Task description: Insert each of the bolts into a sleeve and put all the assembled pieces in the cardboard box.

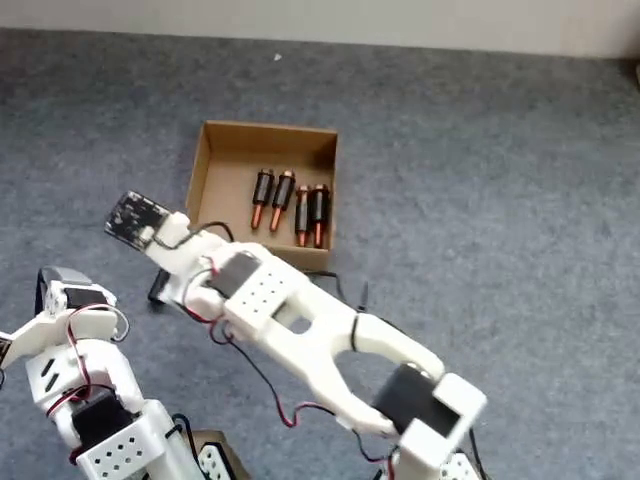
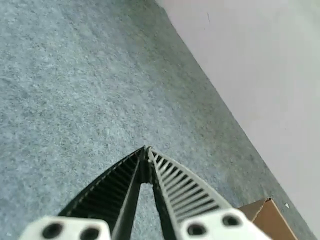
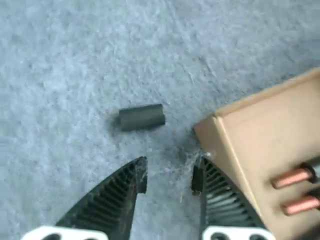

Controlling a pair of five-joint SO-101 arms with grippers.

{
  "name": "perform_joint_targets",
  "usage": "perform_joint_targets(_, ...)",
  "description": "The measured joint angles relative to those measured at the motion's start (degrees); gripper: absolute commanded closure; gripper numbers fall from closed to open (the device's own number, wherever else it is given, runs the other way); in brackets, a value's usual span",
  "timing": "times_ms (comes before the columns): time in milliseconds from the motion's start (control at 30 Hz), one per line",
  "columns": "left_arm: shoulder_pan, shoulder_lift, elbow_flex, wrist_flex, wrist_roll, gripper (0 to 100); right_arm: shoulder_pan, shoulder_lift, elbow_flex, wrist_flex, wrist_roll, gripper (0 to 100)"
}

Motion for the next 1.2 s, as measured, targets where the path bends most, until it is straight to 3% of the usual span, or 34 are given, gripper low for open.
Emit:
perform_joint_targets(267,0.0,0.0,0.0,0.0,0.0,99,-0.7,11.25,-14.07,6.59,-11.34,85.7)
perform_joint_targets(533,0.0,0.0,0.0,0.0,0.0,99,3.08,11.6,-19.43,19.08,-11.16,85.7)
perform_joint_targets(667,0.0,0.0,0.0,0.0,0.0,99,2.2,12.84,-19.52,18.64,-11.96,86.0)
perform_joint_targets(800,-0.44,0.0,0.0,0.0,0.0,99,0.53,15.65,-21.1,15.21,-19.16,86.0)
perform_joint_targets(1200,-12.92,0.0,0.0,-3.43,0.0,99,-1.32,32.7,-37.71,13.19,-37.45,86.0)
